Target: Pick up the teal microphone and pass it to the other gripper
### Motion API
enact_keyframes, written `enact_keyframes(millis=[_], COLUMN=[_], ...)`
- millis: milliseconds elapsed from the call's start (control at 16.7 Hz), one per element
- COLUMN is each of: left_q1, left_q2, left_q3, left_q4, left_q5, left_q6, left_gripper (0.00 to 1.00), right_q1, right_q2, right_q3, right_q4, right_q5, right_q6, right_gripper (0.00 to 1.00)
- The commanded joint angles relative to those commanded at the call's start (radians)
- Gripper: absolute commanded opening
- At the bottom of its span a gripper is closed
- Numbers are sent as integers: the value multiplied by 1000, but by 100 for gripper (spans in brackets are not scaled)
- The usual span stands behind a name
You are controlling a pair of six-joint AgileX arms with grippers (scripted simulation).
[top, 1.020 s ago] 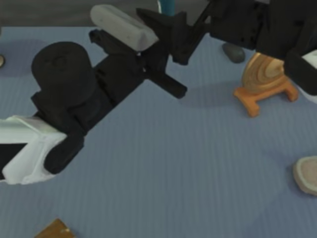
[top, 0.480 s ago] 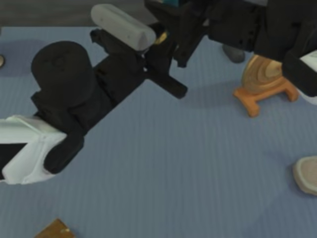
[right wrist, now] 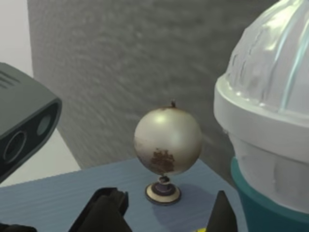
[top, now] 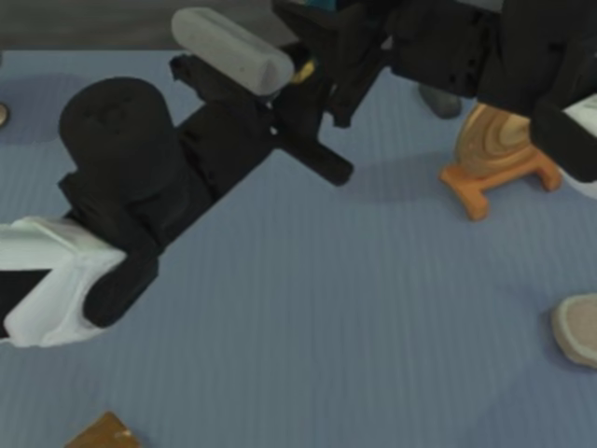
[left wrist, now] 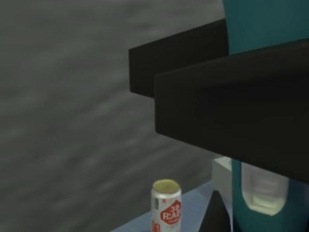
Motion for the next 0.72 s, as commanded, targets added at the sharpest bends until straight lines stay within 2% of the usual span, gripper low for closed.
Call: enact_keyframes(millis=[180,720], left_q1=[0,0], left_q2=[0,0], left_q3=[0,0], left_q4=[0,0], left_q5=[0,0], left_q6=[0,0], left_gripper=[0,68], right_q1=[0,0], right_q2=[0,0], right_q3=[0,0], right_q4=[0,0], right_q5=[0,0], right_q6=[0,0], right_gripper=[0,0])
